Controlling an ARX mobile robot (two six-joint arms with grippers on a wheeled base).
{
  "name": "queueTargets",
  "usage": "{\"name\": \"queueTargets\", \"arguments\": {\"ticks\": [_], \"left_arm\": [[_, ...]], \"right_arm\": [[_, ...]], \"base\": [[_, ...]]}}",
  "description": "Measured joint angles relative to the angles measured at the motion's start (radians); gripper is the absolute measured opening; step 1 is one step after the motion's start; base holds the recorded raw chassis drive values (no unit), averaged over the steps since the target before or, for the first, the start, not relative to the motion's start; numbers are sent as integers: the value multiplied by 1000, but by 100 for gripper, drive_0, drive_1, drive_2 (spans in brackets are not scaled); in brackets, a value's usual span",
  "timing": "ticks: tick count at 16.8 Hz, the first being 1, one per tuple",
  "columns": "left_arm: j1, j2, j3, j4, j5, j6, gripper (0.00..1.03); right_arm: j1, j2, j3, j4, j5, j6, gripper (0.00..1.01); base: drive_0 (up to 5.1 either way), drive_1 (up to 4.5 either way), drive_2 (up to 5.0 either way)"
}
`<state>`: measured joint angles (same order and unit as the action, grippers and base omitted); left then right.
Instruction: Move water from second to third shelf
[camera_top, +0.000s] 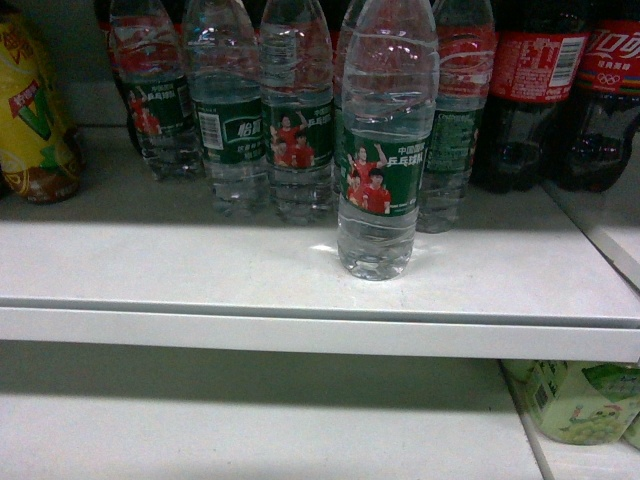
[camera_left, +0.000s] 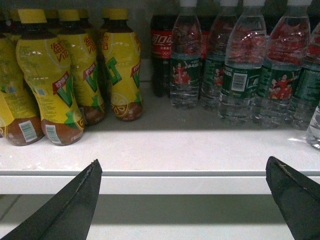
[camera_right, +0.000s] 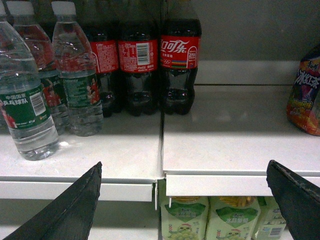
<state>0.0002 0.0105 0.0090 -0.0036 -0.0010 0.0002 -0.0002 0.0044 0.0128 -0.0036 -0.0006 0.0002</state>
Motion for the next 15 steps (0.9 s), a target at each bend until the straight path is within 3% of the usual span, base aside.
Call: {"name": "queueTargets", "arguments": {"ticks": [15], "left_arm": [[0,0,0,0,0,0,98]], "right_arm": [[0,0,0,0,0,0,98]], "base": [[0,0,0]]}}
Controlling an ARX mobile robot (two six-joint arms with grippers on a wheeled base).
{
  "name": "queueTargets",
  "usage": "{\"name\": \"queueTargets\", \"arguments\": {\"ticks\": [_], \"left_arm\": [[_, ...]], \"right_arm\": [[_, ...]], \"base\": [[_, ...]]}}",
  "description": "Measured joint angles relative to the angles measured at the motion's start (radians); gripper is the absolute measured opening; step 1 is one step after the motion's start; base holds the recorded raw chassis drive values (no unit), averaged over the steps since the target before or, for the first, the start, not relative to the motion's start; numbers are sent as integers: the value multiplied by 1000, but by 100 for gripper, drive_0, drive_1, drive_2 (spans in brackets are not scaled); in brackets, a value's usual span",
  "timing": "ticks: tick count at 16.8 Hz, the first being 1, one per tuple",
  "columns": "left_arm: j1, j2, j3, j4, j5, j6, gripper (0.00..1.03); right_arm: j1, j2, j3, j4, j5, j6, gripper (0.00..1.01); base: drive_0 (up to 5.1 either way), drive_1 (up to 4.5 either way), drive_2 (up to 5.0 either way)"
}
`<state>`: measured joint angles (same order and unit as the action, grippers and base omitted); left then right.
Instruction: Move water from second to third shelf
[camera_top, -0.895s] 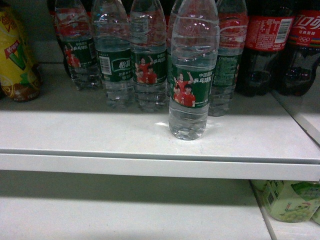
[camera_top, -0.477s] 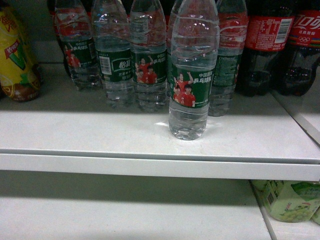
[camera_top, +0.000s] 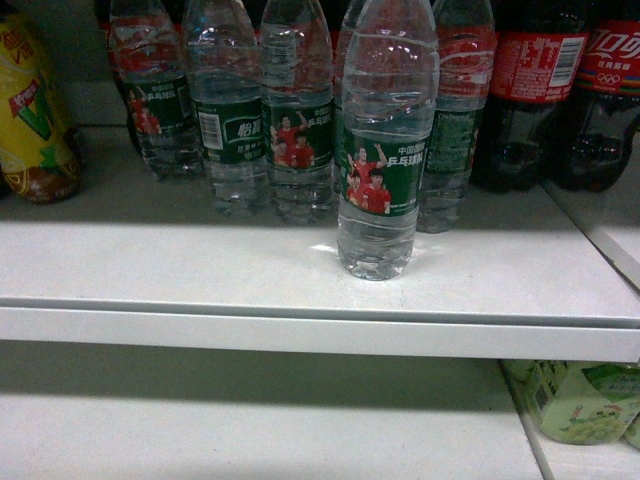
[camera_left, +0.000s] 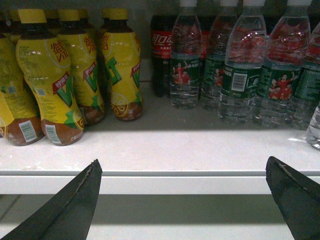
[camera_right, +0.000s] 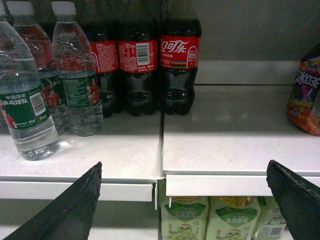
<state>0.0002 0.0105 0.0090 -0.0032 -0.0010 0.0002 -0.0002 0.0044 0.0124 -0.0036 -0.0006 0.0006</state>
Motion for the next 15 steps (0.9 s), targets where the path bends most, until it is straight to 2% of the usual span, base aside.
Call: {"name": "queueTargets", "arguments": {"ticks": [4,5,6,7,8,11,12,13,15], "left_arm": [[0,0,0,0,0,0,98],[0,0,0,0,0,0,98],[0,0,0,1,2,0,98],[0,0,0,0,-1,0,98],[0,0,0,0,1,0,98],[0,0,0,0,0,0,98],[0,0,0,0,1,0,98],[0,0,0,0,0,0,98],[0,0,0,0,0,0,98]], "right_arm": [[0,0,0,0,0,0,98],[-10,6,9,-40,-28,13,98],[-49,95,39,-90,-133,60,98],[-55,176,58,-37,-163,79,98],[-51,233,78,38,-183,81,98],[13,507,124,313,-171,76,98],[43,603,125,401,-152,68,98],[77,698,134,480,-130,57,98],[179,896,169,642,-82,47,98]], "base": [[0,0,0],[0,0,0],[0,0,0],[0,0,0],[0,0,0],[0,0,0],[0,0,0],[0,0,0],[0,0,0]]}}
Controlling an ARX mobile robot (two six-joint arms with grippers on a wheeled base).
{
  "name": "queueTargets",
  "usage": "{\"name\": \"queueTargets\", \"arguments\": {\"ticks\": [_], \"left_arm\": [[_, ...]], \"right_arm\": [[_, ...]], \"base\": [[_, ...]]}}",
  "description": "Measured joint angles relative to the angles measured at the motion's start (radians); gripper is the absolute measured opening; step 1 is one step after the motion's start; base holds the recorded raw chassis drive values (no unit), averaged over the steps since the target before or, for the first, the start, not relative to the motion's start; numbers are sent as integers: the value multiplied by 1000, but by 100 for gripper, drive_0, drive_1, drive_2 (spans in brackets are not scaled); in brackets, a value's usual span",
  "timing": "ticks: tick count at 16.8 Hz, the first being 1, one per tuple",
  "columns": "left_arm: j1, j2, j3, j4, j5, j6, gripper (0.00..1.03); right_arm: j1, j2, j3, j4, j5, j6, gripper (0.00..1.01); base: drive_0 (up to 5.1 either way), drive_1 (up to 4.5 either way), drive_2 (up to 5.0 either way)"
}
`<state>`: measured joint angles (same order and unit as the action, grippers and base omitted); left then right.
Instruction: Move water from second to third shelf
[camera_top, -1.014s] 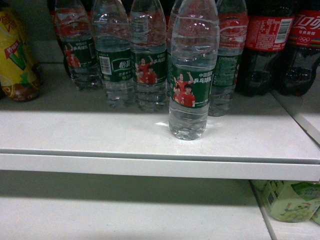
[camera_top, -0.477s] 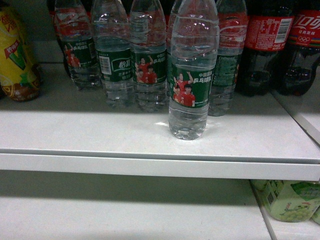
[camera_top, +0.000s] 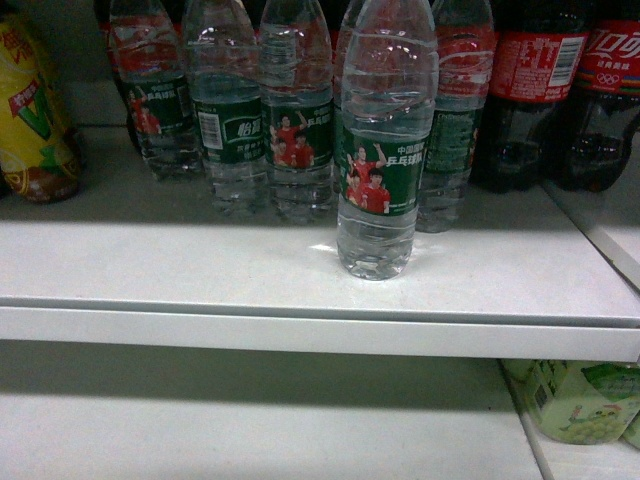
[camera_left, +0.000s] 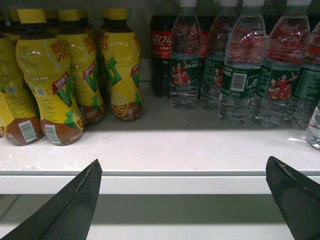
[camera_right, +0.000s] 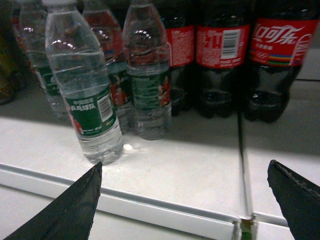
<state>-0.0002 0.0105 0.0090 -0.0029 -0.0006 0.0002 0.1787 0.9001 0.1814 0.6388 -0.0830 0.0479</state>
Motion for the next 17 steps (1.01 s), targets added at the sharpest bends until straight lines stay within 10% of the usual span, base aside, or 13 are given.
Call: {"name": "queueTargets", "arguments": {"ticks": [5,17], "left_arm": [[0,0,0,0,0,0,98],[0,0,0,0,0,0,98]], "right_arm": [[204,403,88,253,107,-44,98],[286,601,320,219,58,-29,98]], "base": [[0,0,0],[0,0,0]]}}
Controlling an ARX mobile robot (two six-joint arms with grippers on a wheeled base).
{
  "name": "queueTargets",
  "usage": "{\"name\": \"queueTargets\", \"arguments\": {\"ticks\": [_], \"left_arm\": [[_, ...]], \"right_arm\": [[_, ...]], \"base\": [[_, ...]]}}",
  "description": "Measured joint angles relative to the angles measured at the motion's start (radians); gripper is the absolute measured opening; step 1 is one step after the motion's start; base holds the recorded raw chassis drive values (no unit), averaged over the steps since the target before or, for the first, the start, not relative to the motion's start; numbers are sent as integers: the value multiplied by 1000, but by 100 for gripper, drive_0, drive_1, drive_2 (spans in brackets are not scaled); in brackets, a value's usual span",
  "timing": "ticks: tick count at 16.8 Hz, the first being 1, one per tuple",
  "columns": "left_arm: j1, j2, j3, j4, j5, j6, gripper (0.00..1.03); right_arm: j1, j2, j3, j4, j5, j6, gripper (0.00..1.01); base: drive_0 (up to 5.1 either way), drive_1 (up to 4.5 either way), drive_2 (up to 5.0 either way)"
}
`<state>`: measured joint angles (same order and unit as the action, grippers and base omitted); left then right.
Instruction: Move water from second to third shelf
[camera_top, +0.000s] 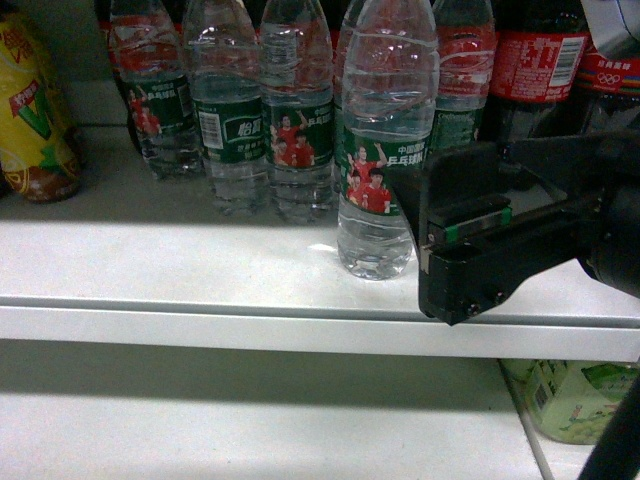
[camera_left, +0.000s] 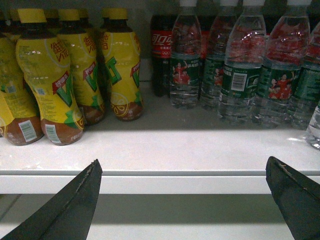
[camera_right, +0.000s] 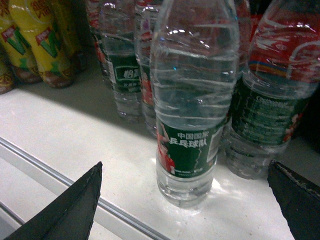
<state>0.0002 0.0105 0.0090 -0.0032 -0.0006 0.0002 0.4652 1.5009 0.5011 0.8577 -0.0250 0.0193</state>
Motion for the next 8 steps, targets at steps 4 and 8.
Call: {"name": "queueTargets", "arguments": {"ticks": [4,8], "left_arm": [[0,0,0,0,0,0,98],[0,0,0,0,0,0,98]], "right_arm": [[40,29,76,-29,-13,10,98],[57,102,151,-68,26,1,98]], "base": [[0,0,0],[0,0,0]]}}
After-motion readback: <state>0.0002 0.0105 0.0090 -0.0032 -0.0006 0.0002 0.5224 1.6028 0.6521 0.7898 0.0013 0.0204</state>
